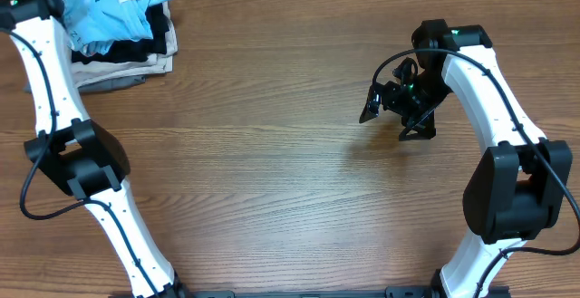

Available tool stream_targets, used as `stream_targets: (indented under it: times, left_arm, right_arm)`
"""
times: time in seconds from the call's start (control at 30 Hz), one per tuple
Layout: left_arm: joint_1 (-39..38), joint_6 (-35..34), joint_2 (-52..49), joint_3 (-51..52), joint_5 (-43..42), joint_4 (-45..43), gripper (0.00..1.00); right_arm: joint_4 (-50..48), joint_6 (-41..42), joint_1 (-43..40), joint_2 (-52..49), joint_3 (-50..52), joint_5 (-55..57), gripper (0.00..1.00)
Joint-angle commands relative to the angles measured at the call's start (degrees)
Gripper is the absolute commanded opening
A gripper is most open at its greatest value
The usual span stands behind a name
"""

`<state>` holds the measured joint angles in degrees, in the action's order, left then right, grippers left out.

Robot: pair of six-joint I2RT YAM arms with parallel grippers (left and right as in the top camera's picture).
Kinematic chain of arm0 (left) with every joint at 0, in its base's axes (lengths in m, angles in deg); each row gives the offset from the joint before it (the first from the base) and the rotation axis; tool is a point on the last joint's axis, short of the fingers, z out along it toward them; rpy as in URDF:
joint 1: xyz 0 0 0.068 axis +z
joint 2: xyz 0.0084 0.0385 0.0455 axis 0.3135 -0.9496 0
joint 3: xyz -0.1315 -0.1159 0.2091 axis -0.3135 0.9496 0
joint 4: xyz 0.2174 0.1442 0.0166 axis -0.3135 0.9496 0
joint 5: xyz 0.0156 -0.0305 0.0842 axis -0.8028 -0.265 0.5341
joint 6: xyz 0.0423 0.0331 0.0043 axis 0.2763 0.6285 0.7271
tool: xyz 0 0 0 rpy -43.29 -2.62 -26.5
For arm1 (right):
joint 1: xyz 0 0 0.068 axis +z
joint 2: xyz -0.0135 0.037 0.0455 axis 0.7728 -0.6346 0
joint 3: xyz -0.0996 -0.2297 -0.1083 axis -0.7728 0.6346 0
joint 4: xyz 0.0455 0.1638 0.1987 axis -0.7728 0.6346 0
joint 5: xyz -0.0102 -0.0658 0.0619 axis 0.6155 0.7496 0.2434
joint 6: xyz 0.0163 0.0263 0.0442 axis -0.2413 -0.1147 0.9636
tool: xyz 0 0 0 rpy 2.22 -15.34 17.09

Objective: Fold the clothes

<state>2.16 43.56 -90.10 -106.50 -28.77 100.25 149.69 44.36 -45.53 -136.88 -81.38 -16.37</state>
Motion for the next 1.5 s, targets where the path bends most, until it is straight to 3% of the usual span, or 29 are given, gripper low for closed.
stream_targets:
  times: [0.0,0.27,0.43,0.97,1.47]
  left_arm:
    - [-2.9,1.5,-2.3,-0.2,-0.9,-1.3,0.06]
    - [-5.2,-1.1,-12.5,-0.2,-7.2,-8.9,0.10]
    - [-5.7,-2.2,-17.3,-0.2,-5.4,-7.4,0.10]
    - [0.4,0.6,0.5,-0.2,-3.5,-0.5,0.12]
    - [0.4,0.8,-14.2,-0.1,-4.8,6.7,0.16]
  right_arm:
    - [-0.2,0.0,0.1,1.4,-1.4,0.4,0.98]
    - [-0.1,0.1,0.2,1.4,-1.4,0.4,0.98]
    - [0.8,0.1,0.2,1.4,-1.4,0.4,0.98]
    - [-0.6,0.0,0.2,1.4,-1.4,0.4,0.98]
    - [-0.7,0.1,0.2,1.4,-1.4,0.4,0.99]
